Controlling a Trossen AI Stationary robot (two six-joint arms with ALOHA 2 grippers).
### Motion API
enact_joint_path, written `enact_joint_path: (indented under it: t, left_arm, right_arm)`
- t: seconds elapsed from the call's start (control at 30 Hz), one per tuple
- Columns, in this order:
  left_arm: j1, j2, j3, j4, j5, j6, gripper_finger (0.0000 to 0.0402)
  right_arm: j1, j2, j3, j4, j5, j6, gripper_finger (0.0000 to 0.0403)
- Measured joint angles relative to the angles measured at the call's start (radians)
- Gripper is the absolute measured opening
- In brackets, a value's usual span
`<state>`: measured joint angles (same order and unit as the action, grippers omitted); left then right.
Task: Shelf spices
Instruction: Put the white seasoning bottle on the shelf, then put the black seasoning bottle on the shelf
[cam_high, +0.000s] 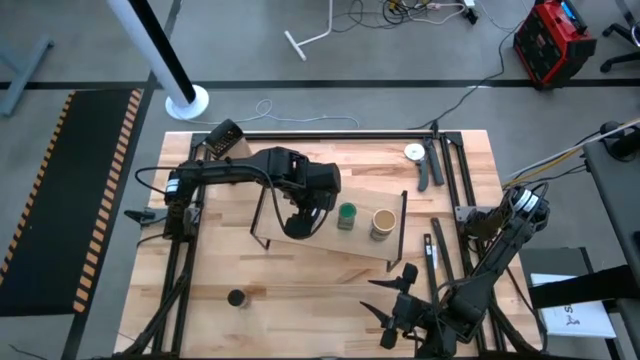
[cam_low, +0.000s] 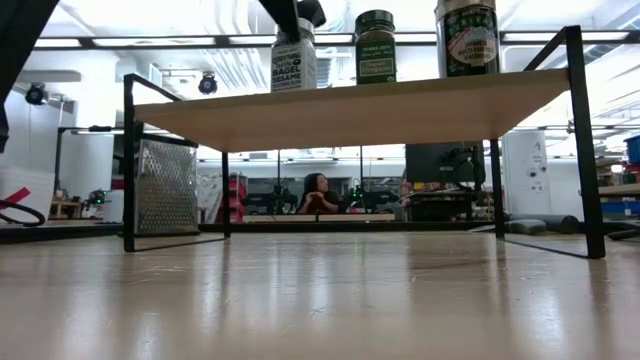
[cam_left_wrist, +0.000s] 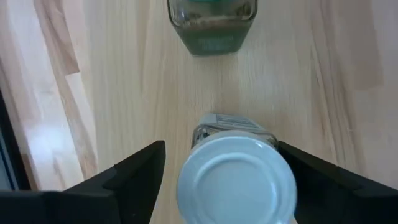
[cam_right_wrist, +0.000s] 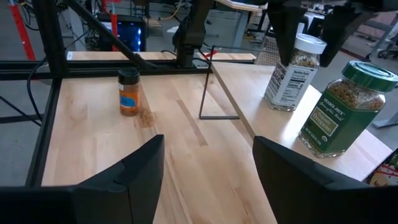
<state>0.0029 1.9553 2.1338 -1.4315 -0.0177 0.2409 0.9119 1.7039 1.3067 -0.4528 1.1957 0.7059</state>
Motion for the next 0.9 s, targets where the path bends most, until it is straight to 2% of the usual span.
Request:
enact_joint_path:
  t: [0.3,0.43,0.67,0.9]
  left_arm:
    - [-0.002,-0.005,0.135,-0.041,-0.007,-0.003,0.0281]
    - [-0.016,-0.007,0.225,-0.103,-0.077,-0.017,0.0278]
    - [-0.096,-0.09,0.177,-0.145,-0.097,-0.148,0.0271]
    - [-0.304,-0.138,0.081,-0.139,-0.07,-0.363,0.0261]
  right_arm:
    - [0.0,0.0,0.0,0.002,-0.016,-0.004,0.0219]
    - [0.0,0.0,0.0,0.002,-0.018,-0.004,0.0212]
    - [0.0,0.0,0.0,0.002,-0.018,-0.004,0.0214]
    - [0.0,0.0,0.0,0.002,-0.018,-0.008,0.0222]
